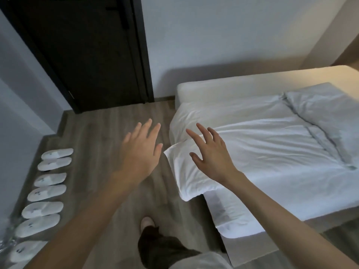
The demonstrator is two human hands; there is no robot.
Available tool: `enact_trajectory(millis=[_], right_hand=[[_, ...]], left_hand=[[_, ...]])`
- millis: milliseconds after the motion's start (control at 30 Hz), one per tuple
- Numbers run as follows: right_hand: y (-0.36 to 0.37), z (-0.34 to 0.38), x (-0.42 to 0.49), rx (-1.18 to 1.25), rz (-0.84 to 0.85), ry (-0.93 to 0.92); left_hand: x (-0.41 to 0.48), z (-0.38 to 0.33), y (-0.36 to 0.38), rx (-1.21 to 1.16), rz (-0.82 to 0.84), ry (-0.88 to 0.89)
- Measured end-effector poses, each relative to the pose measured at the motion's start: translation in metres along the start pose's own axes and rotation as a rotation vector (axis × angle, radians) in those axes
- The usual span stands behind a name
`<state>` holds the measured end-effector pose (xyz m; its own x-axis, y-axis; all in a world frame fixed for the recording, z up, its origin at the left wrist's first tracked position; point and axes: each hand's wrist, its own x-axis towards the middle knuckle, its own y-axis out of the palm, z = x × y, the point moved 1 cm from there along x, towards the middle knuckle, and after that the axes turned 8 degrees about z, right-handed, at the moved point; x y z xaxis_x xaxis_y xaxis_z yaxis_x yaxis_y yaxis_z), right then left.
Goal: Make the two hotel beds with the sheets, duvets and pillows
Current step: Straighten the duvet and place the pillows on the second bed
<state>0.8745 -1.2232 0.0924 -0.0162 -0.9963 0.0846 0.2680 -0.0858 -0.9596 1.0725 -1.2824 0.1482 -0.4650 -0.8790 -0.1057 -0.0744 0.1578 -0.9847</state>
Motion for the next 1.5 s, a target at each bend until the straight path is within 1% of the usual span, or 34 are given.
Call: enact_trajectory(millis=[267,400,533,700,800,900,1000,1100,1200,1300,1400,1500], right_hand=[[0.039,0.031,0.147,-0.010,-0.034,0.214],[0.039,0.042,0.200,-0.022,-0.042,0.296],[0.046,0.042,0.235,-0.054,-0.060,0.391],[0.075,0.034,0.264,-0.076,-0.098,0.572],[0.099,0.023,0.281,-0.072,-0.079,0.720],[0.126,0.018,0.297,-0.030,-0.020,0.893],[0.149,0.019,0.310,0.010,-0.016,1.053],[0.170,0.022,0.321,0.050,-0.040,1.169],[0.197,0.021,0.327,0.105,-0.027,1.254],[0.229,0.013,0.329,0.159,-0.053,1.308],[0.277,-0.003,0.323,0.165,-0.057,1.328],[0.340,-0.027,0.314,0.121,-0.075,1.330]], left_hand=[[0.138,0.101,-0.027,0.142,0.056,0.176],[0.200,0.141,-0.033,0.115,0.081,0.258],[0.261,0.164,-0.026,0.136,0.121,0.377],[0.343,0.173,-0.004,0.124,0.218,0.549],[0.392,0.169,0.017,0.104,0.249,0.651],[0.437,0.167,0.039,0.096,0.300,0.748],[0.479,0.168,0.063,0.076,0.355,0.823],[0.508,0.170,0.084,0.075,0.401,0.871],[0.526,0.168,0.110,0.078,0.464,0.887],[0.535,0.167,0.149,0.083,0.492,0.895],[0.540,0.167,0.206,0.065,0.502,0.902],[0.545,0.170,0.283,0.060,0.476,0.930]])
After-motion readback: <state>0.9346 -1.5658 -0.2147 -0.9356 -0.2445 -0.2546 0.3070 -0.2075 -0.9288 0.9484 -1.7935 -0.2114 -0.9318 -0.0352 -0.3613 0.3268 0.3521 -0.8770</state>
